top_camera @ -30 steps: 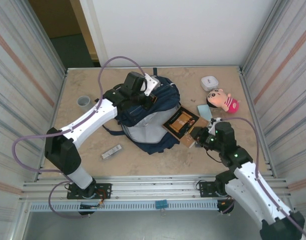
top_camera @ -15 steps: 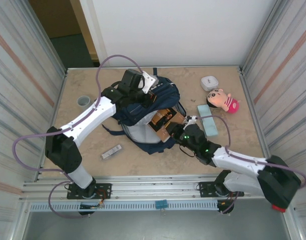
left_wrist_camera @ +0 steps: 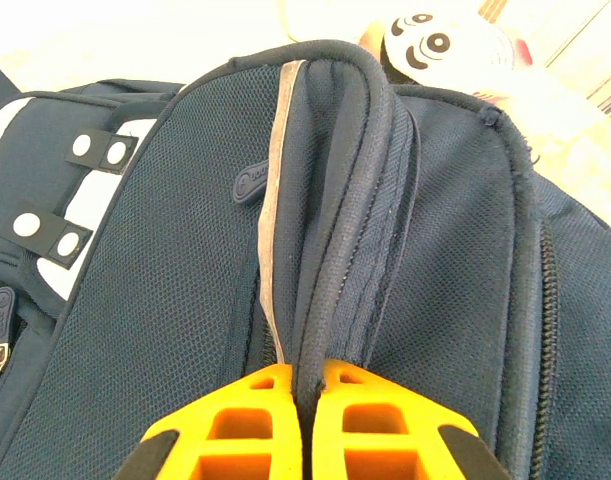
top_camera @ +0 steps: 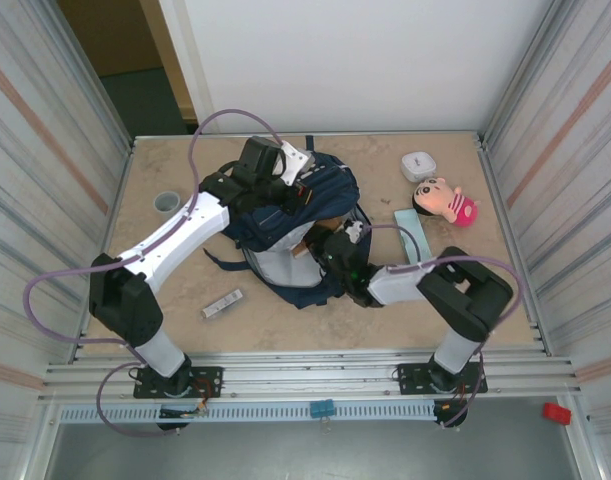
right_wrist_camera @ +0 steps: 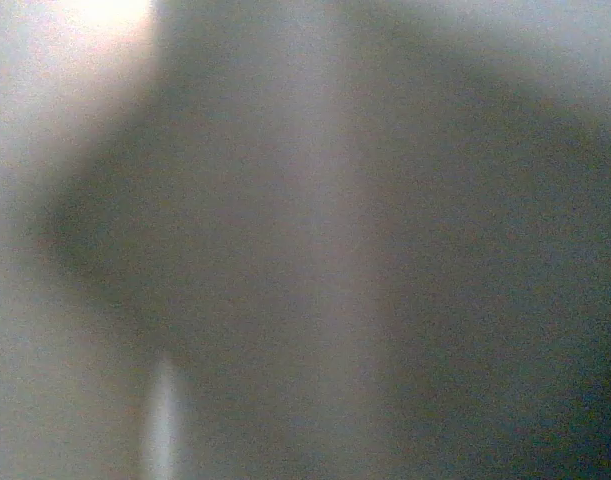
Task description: Pack books, pencil case, and school supplies into a backpack
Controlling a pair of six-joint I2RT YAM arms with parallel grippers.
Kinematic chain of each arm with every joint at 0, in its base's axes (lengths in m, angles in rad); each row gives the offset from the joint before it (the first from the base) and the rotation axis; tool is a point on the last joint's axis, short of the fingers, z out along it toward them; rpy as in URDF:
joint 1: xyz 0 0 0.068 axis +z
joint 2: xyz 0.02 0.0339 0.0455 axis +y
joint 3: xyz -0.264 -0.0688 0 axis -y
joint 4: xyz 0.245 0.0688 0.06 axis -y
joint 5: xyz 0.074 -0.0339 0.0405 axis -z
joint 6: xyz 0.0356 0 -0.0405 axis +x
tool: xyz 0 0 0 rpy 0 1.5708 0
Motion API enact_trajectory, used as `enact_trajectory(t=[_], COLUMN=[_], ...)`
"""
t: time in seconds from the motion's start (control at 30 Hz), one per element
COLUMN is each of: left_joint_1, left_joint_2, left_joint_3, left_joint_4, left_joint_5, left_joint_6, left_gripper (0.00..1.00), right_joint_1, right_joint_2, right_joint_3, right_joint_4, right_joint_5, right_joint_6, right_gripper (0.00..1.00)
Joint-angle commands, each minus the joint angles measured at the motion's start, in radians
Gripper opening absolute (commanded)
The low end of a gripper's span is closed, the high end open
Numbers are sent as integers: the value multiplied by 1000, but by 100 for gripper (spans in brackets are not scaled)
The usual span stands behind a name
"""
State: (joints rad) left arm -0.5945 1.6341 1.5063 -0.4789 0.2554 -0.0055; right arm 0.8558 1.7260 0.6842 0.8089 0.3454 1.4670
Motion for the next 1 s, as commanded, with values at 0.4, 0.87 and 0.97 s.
enact_trajectory(t=[0.4, 0.87, 0.97], left_joint_1=[25, 39, 41], left_joint_2=[-63, -51, -54], left_joint_3=[60, 46, 35], left_joint_4=[79, 82, 83], left_joint_5=[37, -14, -23], left_joint_6=[-34, -28, -26], left_gripper=[0, 0, 0], right_joint_1=[-60, -41, -24], right_joint_2=[206, 52, -12], right_joint_3=[229, 102, 48], right_joint_4=[-133, -234, -235], right_joint_5=[18, -109, -105], right_joint_6=[157, 107, 86], right_gripper=[47, 77, 77])
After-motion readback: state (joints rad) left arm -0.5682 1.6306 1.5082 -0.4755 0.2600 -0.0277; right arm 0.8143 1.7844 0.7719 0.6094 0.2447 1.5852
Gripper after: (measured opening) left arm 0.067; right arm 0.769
